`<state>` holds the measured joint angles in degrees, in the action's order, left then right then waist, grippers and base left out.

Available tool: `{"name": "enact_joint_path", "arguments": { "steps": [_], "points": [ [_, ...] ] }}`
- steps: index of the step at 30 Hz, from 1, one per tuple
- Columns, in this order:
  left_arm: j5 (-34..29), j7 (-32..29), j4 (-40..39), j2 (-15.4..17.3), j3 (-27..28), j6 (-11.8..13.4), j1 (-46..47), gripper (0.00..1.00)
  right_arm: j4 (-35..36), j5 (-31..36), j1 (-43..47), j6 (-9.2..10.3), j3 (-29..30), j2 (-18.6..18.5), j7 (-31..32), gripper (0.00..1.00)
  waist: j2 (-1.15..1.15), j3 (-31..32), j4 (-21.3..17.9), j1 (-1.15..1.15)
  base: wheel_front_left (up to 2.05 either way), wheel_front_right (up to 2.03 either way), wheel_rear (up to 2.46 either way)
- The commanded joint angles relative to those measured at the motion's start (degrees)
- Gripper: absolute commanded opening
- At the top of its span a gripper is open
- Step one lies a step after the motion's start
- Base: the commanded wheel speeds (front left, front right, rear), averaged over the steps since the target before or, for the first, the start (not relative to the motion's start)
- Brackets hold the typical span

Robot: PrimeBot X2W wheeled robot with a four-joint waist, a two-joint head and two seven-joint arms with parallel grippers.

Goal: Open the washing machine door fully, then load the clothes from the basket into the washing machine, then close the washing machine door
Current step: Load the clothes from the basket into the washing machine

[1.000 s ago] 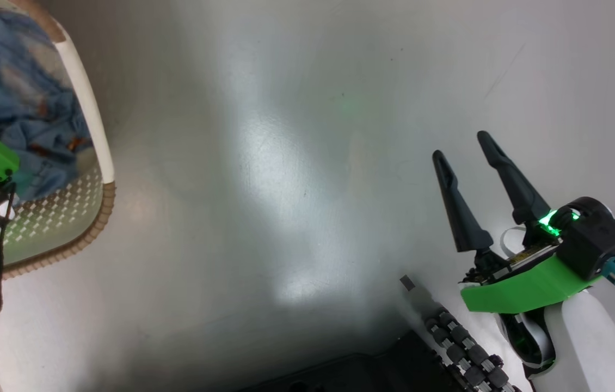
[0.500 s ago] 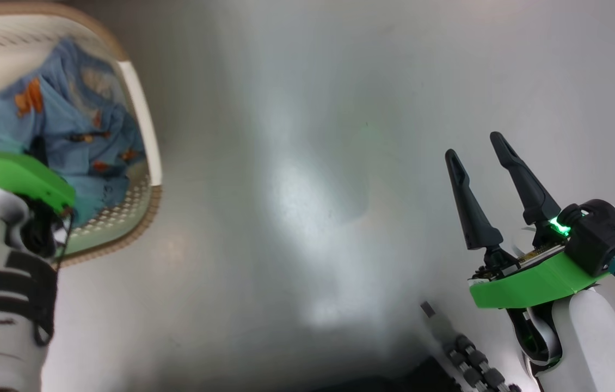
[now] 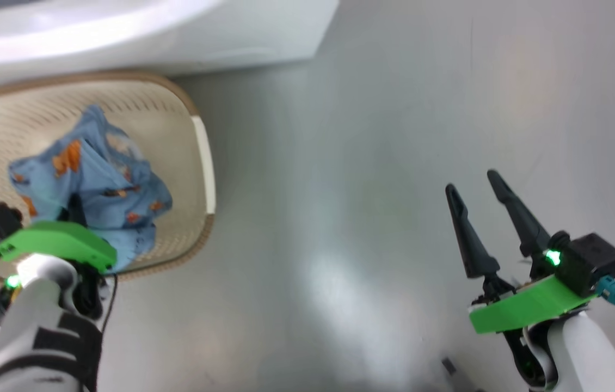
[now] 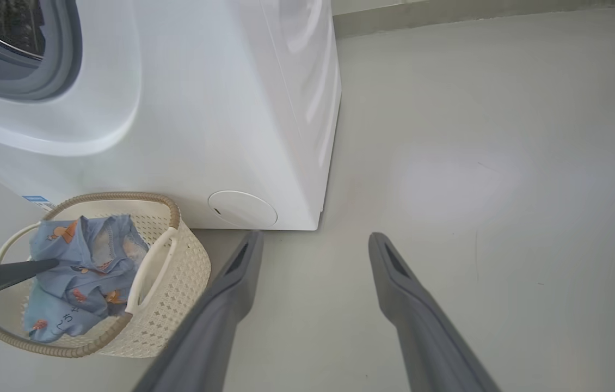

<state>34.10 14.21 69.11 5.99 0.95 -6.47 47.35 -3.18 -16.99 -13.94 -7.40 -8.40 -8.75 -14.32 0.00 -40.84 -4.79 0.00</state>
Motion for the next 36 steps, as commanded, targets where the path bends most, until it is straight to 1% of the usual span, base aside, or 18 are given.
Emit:
{"name": "enact_joint_path", "arguments": {
  "steps": [1, 2, 3, 4, 11, 14, 20, 30, 36],
  "points": [
    [-0.3, 0.7, -1.8, 1.8, 1.1, -0.2, -3.7, 0.0, 0.6, 0.5, 2.8, -0.09, -1.0, 0.2, -0.7, 1.0, 0.0, 7.8, 3.1, 0.0, 0.0, 0.0, 0.0],
    [-0.5, 0.7, -3.4, 1.6, 1.6, -0.2, -4.9, 0.0, 0.5, 0.5, 3.2, -0.09, -0.9, 0.3, -0.7, 1.0, 0.0, 9.2, 3.3, 0.0, 0.0, 0.0, 0.0],
    [-0.5, 0.7, -3.4, 1.6, 1.6, -0.2, -4.9, 0.0, 0.5, 0.5, 3.2, -0.09, -0.9, 0.3, -0.7, 1.0, 0.0, 9.2, 3.3, 0.0, 0.0, 0.0, 0.0],
    [-1.4, 0.8, -7.2, 1.3, 2.3, 0.4, -7.9, 0.0, 0.2, 0.6, 4.1, -0.09, -0.4, 0.8, -0.7, 1.0, 0.0, 12.1, 3.7, 0.0, 0.0, 0.0, 0.0],
    [-4.8, 0.8, -21.9, -1.4, 6.1, 3.1, -20.8, 0.0, -1.0, 1.6, 8.0, -0.09, -0.4, 1.1, -0.7, 1.0, 0.0, 22.6, 4.5, 0.0, 0.0, 0.0, 0.0],
    [-6.4, 0.8, -27.9, -2.4, 6.7, 4.2, -26.4, 0.0, -1.4, 2.0, 10.0, -0.09, -0.2, 1.1, -0.7, 1.0, 0.0, 26.6, 4.8, 0.0, 0.0, 0.0, 0.0],
    [-8.5, 0.8, -37.7, -3.1, 5.2, 5.3, -36.3, 0.0, -1.6, 2.9, 14.0, -0.09, 0.6, 1.1, -0.7, 1.0, 0.0, 32.9, 5.7, 0.0, 0.0, 0.0, 0.0],
    [-10.0, 0.8, -52.3, -3.1, -0.9, 7.5, -48.8, 0.0, -1.1, 4.1, 18.1, -0.09, 1.7, 1.4, -0.7, 1.0, 0.0, 40.2, 6.0, 0.0, 0.0, 0.0, 0.0],
    [-11.4, 0.8, -58.3, -3.1, -3.6, 8.5, -53.9, 0.0, -0.4, 4.4, 19.6, -0.09, 2.0, 1.6, -0.7, 1.0, 0.0, 42.1, 6.3, 0.0, 0.0, 0.0, 0.0]
  ]
}}
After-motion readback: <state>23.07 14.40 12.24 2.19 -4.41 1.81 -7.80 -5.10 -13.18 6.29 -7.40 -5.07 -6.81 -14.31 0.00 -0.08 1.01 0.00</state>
